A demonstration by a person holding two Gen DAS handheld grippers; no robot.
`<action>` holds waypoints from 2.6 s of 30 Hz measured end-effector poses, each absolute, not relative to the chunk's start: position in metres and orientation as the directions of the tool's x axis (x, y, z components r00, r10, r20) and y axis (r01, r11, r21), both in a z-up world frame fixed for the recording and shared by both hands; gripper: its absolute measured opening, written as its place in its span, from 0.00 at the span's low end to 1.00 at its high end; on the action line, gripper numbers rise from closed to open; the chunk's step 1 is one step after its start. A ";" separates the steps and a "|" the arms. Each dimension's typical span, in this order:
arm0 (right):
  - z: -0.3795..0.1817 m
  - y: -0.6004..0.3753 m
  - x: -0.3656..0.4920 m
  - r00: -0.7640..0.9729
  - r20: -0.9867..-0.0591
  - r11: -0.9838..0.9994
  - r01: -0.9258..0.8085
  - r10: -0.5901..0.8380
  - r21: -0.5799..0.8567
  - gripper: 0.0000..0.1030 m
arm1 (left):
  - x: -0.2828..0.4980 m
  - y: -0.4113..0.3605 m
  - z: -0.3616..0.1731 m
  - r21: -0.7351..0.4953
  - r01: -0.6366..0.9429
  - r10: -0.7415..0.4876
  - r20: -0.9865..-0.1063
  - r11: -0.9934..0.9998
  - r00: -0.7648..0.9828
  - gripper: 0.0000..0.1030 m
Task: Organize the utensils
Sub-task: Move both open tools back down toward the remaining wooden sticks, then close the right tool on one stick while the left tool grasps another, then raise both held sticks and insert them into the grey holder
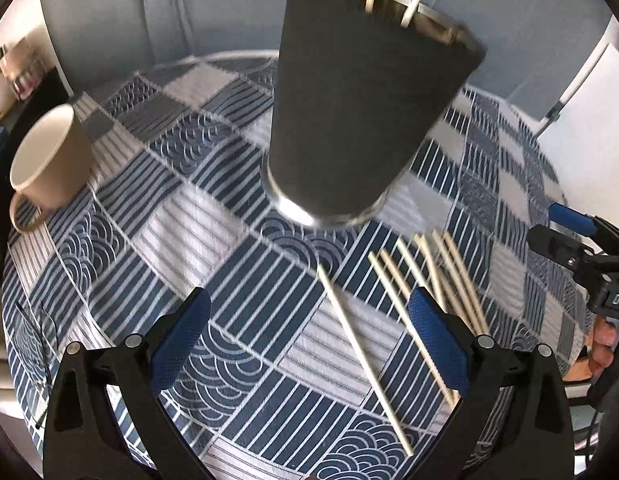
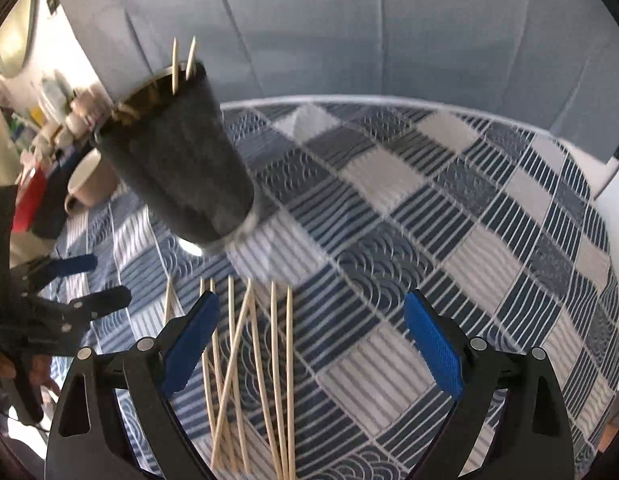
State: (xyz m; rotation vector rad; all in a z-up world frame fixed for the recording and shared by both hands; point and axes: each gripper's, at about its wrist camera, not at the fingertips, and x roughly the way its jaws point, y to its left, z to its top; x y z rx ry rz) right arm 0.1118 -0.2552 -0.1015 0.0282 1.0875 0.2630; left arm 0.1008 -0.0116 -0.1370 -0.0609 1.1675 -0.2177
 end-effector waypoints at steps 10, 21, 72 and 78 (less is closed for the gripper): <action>-0.148 -0.260 0.100 0.312 -0.929 0.971 -0.191 0.198 0.143 0.86 | 0.088 -0.022 -0.171 -0.146 0.123 -0.176 -0.944 0.982 0.280 0.94; -0.175 -0.262 0.095 0.247 -0.955 0.975 -0.187 0.166 0.121 0.86 | 0.080 -0.031 -0.188 -0.101 0.139 -0.132 -0.962 0.985 0.237 0.94; -0.111 -0.288 0.117 0.266 -0.921 0.955 -0.152 0.286 0.253 0.04 | 0.106 0.055 -0.119 -0.230 0.068 -0.239 -0.945 0.971 0.222 0.04; -0.091 -0.279 0.133 0.327 -0.893 0.948 -0.178 0.309 0.263 0.04 | 0.124 0.042 -0.093 -0.230 0.077 -0.242 -0.927 0.970 0.285 0.04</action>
